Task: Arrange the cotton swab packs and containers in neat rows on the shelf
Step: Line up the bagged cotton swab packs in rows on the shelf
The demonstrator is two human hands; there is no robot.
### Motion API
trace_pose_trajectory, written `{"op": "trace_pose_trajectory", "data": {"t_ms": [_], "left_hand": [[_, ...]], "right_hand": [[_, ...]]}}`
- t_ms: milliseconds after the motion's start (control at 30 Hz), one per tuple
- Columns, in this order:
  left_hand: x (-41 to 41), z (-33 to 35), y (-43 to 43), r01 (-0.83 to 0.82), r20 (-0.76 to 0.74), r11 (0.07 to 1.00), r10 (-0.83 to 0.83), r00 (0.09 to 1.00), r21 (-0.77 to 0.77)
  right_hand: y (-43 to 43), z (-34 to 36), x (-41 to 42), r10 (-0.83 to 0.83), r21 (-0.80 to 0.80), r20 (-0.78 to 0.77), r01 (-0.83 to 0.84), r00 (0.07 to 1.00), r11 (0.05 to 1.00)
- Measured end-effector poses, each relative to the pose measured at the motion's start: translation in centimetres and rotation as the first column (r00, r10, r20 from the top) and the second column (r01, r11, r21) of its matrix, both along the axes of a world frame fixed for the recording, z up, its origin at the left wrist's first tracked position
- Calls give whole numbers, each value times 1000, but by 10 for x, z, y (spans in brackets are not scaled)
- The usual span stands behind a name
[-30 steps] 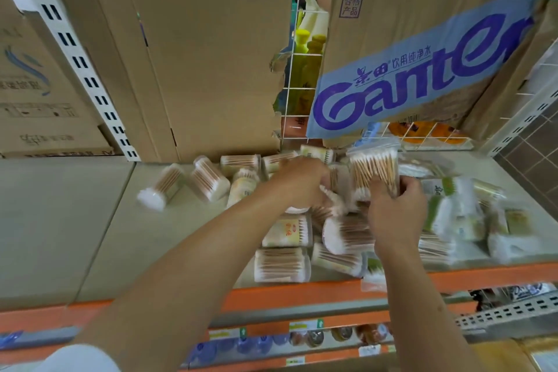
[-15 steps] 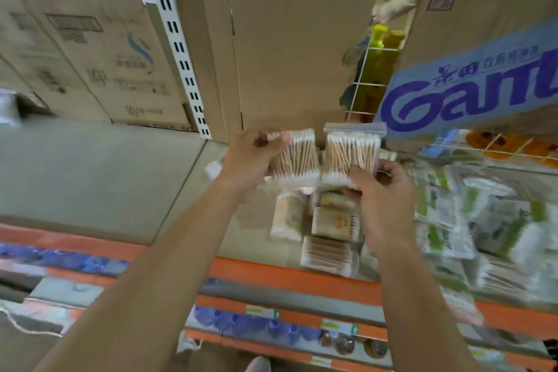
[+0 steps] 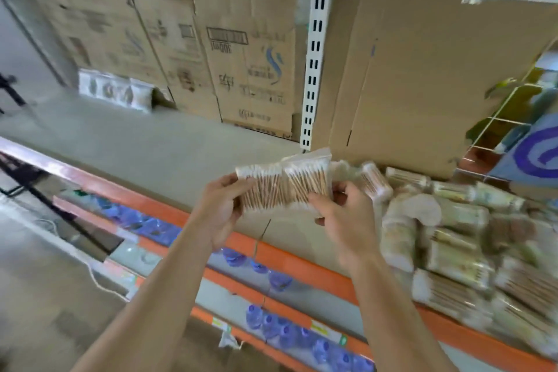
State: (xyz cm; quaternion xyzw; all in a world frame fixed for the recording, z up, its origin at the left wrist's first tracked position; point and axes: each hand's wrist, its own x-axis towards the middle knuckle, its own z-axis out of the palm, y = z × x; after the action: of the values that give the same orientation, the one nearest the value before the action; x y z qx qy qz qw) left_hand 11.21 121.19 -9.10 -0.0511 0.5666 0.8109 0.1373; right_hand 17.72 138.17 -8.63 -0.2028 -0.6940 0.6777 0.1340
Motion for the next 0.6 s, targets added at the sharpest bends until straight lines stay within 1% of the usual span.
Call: {"op": "trace_pose_trajectory", "data": {"t_ms": [100, 233, 333, 467, 600], "left_hand": [[-13, -7, -53, -33, 25, 999, 34, 999, -31], [-32, -18, -121, -52, 82, 995, 59, 995, -85], [-51, -23, -160, -86, 87, 995, 91, 992, -56], [-72, -24, -195, -67, 96, 998, 66, 993, 1], [-96, -25, -216, -65, 84, 996, 70, 994, -59]], "right_hand": [[-49, -5, -17, -17, -15, 22, 17, 1000, 1000], [-117, -12, -41, -21, -124, 37, 25, 999, 992], [-156, -21, -57, -31, -169, 60, 40, 998, 985], [-188, -31, -77, -50, -157, 92, 64, 995, 985], [-210, -39, -104, -45, -110, 98, 55, 994, 992]]}}
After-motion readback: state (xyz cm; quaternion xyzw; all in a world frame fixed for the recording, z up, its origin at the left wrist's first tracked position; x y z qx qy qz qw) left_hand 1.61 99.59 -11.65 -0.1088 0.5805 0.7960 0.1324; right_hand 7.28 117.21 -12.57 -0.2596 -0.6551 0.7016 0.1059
